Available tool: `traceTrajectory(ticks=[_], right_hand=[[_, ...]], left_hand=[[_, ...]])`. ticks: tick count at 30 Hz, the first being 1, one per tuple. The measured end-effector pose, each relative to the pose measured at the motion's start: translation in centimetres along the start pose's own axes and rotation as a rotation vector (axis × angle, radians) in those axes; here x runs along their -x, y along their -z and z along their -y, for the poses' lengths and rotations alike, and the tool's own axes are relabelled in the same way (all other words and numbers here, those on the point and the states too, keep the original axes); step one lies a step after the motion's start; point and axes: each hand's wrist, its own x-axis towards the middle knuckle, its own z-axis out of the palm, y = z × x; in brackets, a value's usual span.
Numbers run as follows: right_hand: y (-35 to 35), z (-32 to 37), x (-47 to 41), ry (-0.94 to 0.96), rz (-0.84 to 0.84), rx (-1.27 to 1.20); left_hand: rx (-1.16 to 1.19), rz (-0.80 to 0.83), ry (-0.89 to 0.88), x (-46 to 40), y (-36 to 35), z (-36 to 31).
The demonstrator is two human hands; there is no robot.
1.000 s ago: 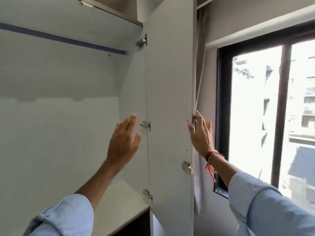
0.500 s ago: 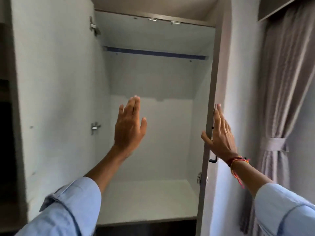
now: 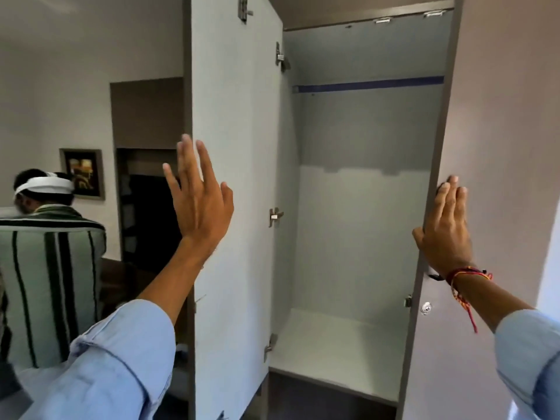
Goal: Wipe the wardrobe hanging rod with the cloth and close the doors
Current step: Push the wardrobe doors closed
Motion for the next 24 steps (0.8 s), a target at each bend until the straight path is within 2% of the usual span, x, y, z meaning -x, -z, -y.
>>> traceTrajectory(ticks=[4, 8, 13, 20, 24], right_hand=[[-0.6, 0.0, -0.4, 0.014, 0.001, 0.023], [-1.3, 0.4, -0.8, 0.008, 0.022, 0.031], [-2.0, 1.7, -1.9, -0.026, 0.098, 0.023], [-3.3, 1.1, -2.7, -0.022, 0.127, 0.012], [-3.8, -0.5, -3.7, 0.009, 0.191, -0.046]], left_hand=[[0.309, 0.088, 0.274, 0.9, -0.7, 0.3], [0.383, -0.017, 0.3, 1.3, -1.1, -0.8], [0.465, -0.059, 0.147, 2.9, -1.3, -4.2], [0.632, 0.01, -0.211, 4.7, -2.9, -11.2], [0.688, 0.085, -0.282, 5.4, -5.7, -16.8]])
